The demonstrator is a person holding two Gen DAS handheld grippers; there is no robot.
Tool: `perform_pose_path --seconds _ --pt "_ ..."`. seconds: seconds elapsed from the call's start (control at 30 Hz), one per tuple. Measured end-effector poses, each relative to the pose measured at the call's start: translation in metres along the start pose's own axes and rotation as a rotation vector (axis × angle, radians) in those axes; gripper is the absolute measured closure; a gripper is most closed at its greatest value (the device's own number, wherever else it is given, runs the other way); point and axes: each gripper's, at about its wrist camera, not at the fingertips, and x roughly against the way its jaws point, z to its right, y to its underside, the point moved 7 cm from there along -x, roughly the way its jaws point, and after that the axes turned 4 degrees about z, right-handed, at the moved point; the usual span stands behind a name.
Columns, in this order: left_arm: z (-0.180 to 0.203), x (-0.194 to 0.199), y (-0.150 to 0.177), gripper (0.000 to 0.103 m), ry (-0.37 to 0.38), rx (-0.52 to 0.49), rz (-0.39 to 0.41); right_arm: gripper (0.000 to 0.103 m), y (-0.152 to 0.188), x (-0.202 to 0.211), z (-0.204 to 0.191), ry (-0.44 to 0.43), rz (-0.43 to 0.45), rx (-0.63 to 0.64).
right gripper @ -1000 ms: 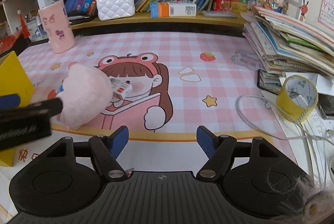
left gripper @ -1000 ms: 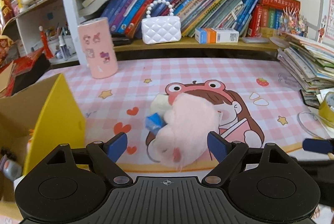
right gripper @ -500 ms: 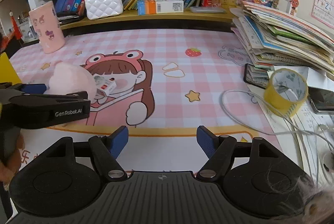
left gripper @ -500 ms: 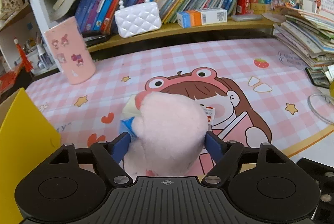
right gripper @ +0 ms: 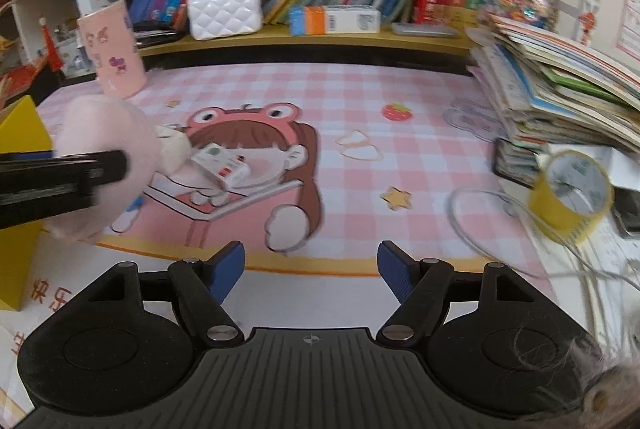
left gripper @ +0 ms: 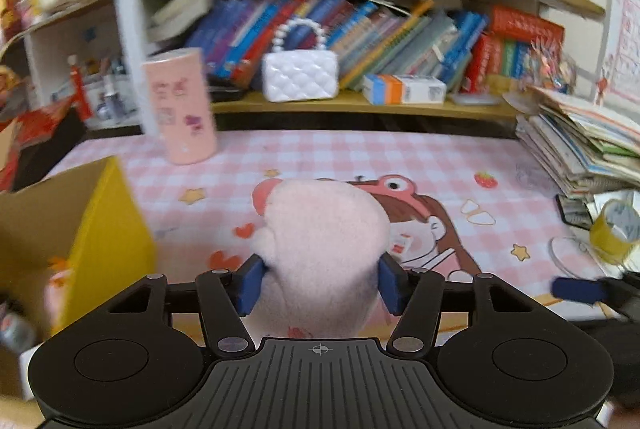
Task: Organize objects
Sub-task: 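Grasp the pink pig plush with the left tool, then lift the pig plush with the left tool while the right tool grasps the white charger box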
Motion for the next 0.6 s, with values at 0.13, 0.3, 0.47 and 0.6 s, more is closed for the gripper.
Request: perform_pose_path --seconds 0.13,0.3,0.47,0.6 --pt "-0.019 0.022 0.008 0.046 -0.051 0.054 -0.011 0.029 -0.007 -0.016 -0.020 -0.064 0.020 0.057" --pt "-0.029 0.045 0.017 0.046 -0.078 0.083 -0.020 0.030 -0.013 -0.046 -0.042 -0.118 0.033 0.145" --pt "-0.034 0.058 0.020 0.046 -0.109 0.058 -0.008 0.029 -0.018 -0.078 -0.053 -0.121 0.009 0.169" --pt "-0.038 0.064 0.019 0.046 -0.112 0.076 -0.001 0.030 -0.026 -0.101 -0.058 -0.123 0.006 0.156"
